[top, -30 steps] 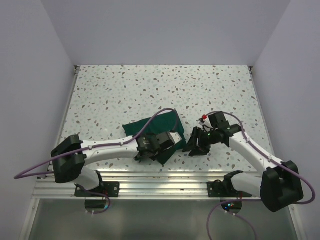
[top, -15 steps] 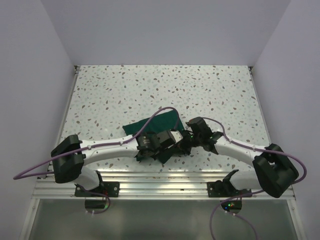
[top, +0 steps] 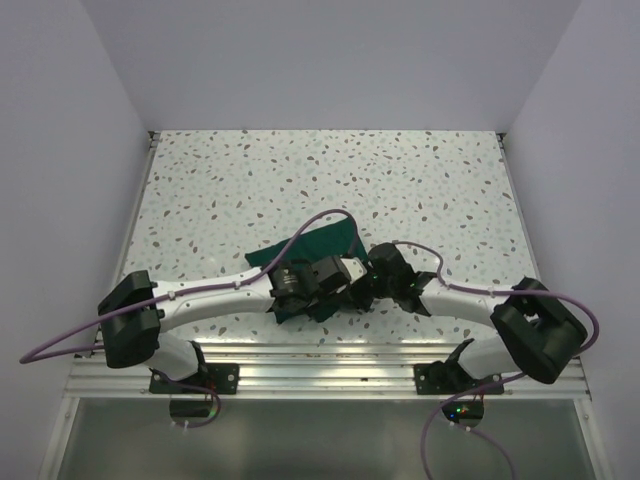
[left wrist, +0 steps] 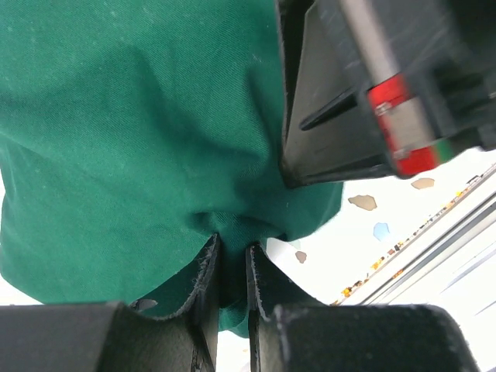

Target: Prepare the surgical pack

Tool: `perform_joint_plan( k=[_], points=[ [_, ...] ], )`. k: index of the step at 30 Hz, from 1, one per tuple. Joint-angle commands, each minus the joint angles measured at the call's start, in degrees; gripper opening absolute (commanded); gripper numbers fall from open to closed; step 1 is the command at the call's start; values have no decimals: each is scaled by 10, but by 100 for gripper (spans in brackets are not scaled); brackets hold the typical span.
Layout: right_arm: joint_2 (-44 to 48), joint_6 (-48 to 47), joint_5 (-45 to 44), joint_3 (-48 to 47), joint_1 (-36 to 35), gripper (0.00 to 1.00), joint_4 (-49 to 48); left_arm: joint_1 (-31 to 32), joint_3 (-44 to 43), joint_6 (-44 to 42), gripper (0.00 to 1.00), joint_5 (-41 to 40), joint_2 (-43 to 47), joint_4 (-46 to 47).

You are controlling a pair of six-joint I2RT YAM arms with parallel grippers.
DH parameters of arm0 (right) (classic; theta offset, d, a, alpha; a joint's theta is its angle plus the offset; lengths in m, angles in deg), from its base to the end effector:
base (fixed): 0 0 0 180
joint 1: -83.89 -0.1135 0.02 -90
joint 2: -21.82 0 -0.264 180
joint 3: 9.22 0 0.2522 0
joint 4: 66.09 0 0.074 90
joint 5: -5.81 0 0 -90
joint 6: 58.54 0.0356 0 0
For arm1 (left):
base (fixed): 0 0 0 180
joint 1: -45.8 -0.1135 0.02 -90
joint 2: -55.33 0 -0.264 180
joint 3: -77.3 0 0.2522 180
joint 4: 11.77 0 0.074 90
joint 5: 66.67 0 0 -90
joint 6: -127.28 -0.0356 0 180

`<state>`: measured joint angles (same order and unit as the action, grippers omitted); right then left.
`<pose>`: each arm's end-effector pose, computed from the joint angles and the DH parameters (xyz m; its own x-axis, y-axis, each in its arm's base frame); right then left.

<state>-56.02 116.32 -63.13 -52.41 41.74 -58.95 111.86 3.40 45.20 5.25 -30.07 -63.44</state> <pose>0.1781 0.1785 0.1567 -0.8658 0.4699 0.1717 0.4182 0.4913 0.7640 0.1297 -0.2648 0.2301 -0.4705 0.7370 -0.4852 0.7544 0.6212 0.2121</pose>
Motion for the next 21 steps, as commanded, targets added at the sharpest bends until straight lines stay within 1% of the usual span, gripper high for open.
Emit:
perform_joint_plan(
  k=[1, 5, 8, 12, 14, 21],
  points=[
    [-17, 27, -55, -4, -15, 0, -61, 0, -33, -6, 0, 16, 28, 18],
    [-33, 20, -71, -17, -19, 0, -47, 0, -31, -2, 0, 24, 38, 14],
    [-34, 32, -97, -6, -22, 0, -95, 1, -28, -3, 0, 37, 42, 19],
    [-40, 24, -134, -17, -24, 0, -114, 1, -31, -6, 0, 43, 41, 20],
    [-40, 22, -167, -15, -23, 0, -130, 1, -31, -8, 0, 48, 41, 21],
    [-59, 18, -218, -6, -23, 0, -196, 1, -26, -6, 0, 67, 42, 28]
  ],
)
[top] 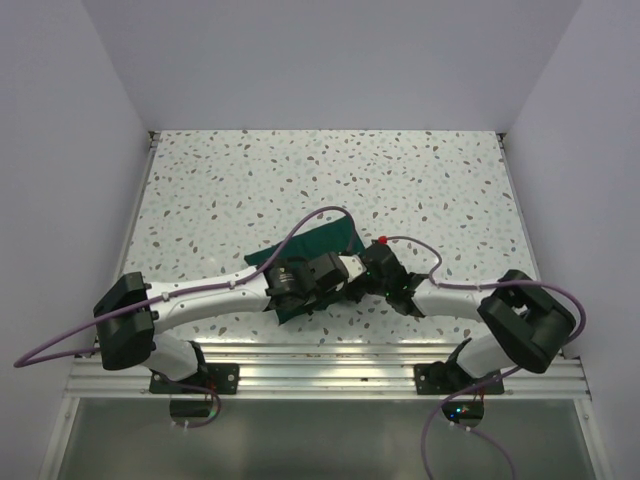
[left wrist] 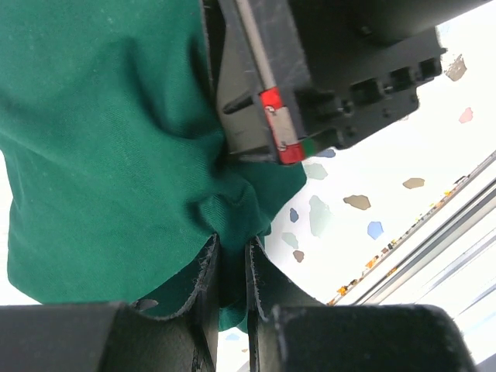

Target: Prepare the surgical pack

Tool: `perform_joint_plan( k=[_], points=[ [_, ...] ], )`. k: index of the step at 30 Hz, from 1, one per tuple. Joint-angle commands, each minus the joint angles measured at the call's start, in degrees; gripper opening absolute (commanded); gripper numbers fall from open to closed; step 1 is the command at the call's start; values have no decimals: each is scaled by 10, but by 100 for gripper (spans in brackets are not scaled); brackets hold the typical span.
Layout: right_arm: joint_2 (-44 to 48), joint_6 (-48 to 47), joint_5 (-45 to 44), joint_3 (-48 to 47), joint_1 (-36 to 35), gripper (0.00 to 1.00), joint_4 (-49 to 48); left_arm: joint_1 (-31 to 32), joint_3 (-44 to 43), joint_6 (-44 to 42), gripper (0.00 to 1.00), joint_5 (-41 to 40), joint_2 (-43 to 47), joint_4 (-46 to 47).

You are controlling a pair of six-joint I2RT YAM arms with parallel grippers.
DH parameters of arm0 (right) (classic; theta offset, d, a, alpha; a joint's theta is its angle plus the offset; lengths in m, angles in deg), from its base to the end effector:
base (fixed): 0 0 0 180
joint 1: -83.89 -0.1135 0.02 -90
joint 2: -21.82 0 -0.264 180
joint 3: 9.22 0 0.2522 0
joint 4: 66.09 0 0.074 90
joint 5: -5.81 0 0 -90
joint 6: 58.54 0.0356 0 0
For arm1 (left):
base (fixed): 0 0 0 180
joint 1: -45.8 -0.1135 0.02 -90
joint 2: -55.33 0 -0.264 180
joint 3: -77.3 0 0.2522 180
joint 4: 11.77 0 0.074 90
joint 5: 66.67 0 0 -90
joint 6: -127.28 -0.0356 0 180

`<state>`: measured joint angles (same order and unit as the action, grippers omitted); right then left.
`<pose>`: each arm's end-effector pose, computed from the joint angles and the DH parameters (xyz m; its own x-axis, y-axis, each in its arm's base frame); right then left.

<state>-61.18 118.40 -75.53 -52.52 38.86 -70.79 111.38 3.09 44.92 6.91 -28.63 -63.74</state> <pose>0.1880 0.1957 0.1518 -0.8071 0.5889 0.0425 0.3628 0.4379 0.8226 0.1299 -0.2617 0.2381 -0.4696 0.7258 -0.5027 0.7624 0.6205 0.1837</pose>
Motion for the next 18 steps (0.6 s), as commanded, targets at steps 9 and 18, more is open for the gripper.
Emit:
perform_joint_plan(
  k=[9, 18],
  points=[
    [-10, -56, -45, -46, 9, 0, -51, 5, -16, -5, 0, 50, 31, 29],
    [173, -136, -58, -112, 19, 53, 370, 5, -2, 0, 0, 36, 37, 39]
  ],
)
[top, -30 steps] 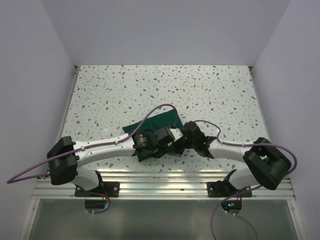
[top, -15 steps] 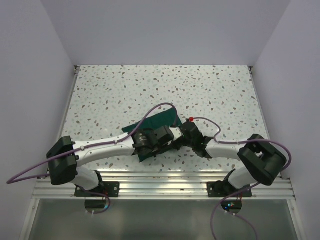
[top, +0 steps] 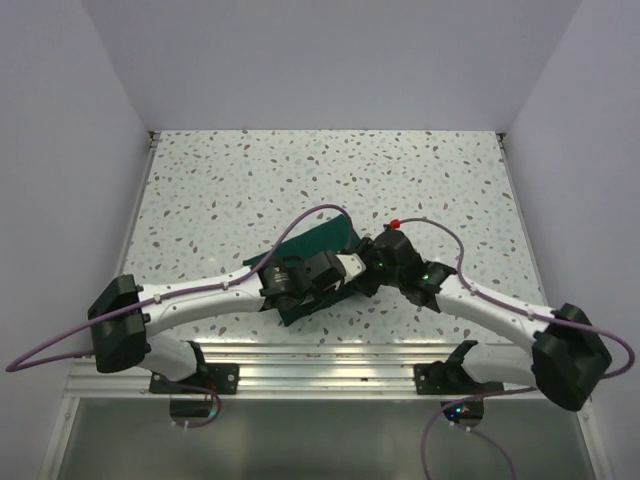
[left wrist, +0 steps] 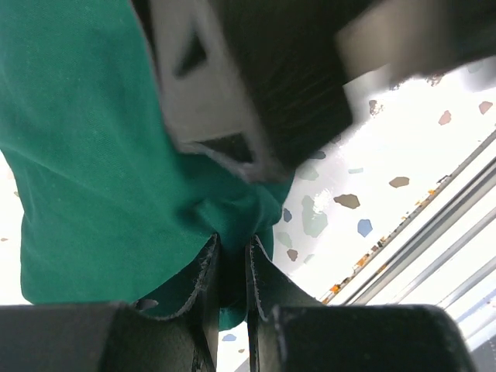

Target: Prepare the surgical pack

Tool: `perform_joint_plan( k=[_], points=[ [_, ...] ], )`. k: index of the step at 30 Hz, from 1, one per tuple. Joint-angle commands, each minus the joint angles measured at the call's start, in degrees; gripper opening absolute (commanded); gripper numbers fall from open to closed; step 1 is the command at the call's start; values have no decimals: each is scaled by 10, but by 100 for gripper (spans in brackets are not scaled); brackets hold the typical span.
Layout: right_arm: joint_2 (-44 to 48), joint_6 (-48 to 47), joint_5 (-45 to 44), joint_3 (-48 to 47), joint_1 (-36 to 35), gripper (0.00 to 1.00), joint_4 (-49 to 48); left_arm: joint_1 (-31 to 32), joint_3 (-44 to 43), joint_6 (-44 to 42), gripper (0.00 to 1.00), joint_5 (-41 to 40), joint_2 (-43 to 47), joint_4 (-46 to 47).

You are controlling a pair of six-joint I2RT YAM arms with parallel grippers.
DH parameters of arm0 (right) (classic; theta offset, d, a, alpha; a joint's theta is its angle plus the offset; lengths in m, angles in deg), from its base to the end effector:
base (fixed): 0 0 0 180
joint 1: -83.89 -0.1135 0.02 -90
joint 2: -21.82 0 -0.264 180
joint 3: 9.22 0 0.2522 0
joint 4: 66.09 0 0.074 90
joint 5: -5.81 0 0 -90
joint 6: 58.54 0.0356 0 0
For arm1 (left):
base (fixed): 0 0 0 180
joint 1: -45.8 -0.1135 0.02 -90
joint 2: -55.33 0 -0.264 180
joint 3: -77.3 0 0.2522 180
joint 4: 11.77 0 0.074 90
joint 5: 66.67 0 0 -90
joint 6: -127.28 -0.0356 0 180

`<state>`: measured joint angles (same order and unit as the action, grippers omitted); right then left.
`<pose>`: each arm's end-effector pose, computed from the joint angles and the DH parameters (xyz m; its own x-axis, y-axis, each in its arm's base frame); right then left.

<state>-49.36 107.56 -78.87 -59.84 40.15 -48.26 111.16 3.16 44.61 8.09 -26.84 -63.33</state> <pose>0.1832 0.1799 0.2068 -0.8270 0.5464 -0.1324 0.2575 0.5775 0.7747 0.1288 -0.2584 0.2464 -0.4614 0.7107 -0.5310 0.7689 0.6189 0.1603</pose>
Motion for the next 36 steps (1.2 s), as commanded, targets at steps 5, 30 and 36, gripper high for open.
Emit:
perform_joint_plan(
  k=[5, 30, 36],
  points=[
    [111, 14, -18, -12, 7, 69, 174, 8, -3, 1, 0, 23, 21, 36],
    [-4, 128, -49, -23, 9, 92, 33, 8, 24, -6, 0, 36, 40, 55],
    [-51, 121, -46, -57, 9, 90, 27, 8, 25, -6, 0, 39, 41, 57]
  ],
)
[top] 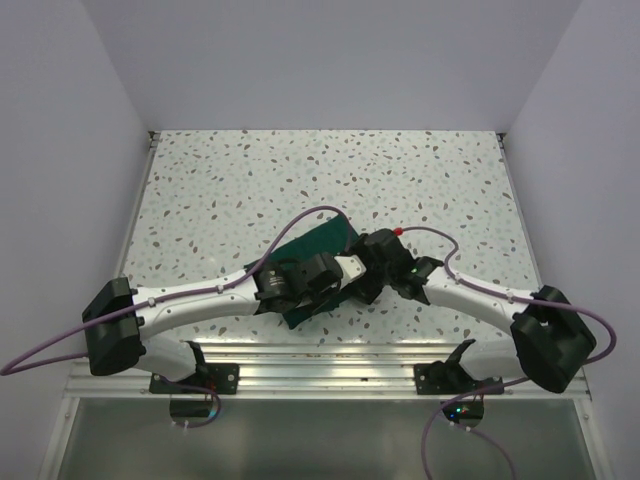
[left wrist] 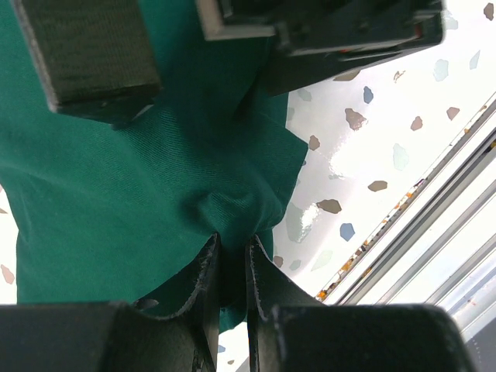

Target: Prepare the surgical pack

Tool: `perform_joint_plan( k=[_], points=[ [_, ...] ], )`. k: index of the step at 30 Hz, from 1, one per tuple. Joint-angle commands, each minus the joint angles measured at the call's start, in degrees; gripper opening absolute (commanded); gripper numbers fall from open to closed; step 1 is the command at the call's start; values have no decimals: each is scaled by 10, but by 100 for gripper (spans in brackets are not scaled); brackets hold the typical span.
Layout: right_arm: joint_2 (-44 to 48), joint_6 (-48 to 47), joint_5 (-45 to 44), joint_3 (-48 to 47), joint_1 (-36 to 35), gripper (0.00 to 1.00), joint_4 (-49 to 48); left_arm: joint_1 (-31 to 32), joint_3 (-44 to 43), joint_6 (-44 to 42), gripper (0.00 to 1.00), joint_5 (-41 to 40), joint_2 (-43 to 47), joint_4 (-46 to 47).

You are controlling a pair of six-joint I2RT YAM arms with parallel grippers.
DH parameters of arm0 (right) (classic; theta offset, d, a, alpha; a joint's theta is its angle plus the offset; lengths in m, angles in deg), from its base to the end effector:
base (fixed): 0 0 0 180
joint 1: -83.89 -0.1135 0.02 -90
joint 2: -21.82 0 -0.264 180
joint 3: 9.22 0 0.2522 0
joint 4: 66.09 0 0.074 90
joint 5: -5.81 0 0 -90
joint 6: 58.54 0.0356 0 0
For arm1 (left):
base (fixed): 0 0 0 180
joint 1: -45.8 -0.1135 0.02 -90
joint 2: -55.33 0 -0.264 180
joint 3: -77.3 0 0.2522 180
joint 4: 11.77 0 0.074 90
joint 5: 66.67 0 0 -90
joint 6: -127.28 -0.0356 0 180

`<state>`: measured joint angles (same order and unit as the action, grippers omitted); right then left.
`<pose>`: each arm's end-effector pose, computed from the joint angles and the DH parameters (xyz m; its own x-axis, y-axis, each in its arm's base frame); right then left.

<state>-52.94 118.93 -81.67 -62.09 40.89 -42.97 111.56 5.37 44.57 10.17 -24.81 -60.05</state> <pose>0.1906 0.1799 0.1967 -0.7262 0.6875 -0.0001 0.4857 0.5132 0.7077 0.1242 -0.2560 0.2470 -0.4457 0.6889 -0.5717 0.7861 0.6067 0.1182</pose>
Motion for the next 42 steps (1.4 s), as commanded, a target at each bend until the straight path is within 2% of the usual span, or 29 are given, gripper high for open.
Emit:
perform_joint_plan(
  k=[1, 6, 10, 14, 18, 22, 30, 32, 35, 36, 38, 39, 41, 42],
  points=[
    [-20, 10, -18, -36, 3, 90, -28, 4, 4, -5, 0, 18, 22, 25],
    [-47, 21, -11, -47, 3, 88, -60, 4, 4, -8, 0, 19, 19, 27],
    [-41, 0, -9, -78, 3, 89, -3, 4, 4, -9, 0, 18, 14, 28],
    [-18, 4, -4, -62, 6, 90, 16, 4, 3, -11, 0, 14, 14, 27],
    [-20, 28, -2, -33, 10, 90, -32, 4, 7, -9, 0, 15, 17, 30],
    [-67, 33, 9, -36, 11, 89, -78, 4, 3, -10, 0, 20, 15, 29],
    [-90, 29, -3, -46, 11, 84, -81, 4, 1, -19, 0, 19, 12, 31],
    [-95, 31, -5, -35, 10, 83, -108, 4, 0, -20, 0, 21, 10, 31],
    [-112, 35, -2, -25, 11, 72, -160, 4, 2, -19, 0, 21, 9, 31],
    [-122, 35, 0, -22, 11, 63, -176, 4, 3, -18, 0, 20, 8, 31],
    [-133, 32, 2, -22, 13, 56, -204, 3, 5, -17, 0, 22, 9, 31],
    [-140, 32, 4, -19, 16, 45, -218, 3, 7, -17, 0, 22, 9, 31],
    [-148, 32, 0, -12, 21, 31, -251, 4, 8, -16, 0, 21, 8, 30],
    [-151, 28, 1, -13, 24, 11, -254, 3, 9, -16, 0, 18, 8, 30]
  ],
)
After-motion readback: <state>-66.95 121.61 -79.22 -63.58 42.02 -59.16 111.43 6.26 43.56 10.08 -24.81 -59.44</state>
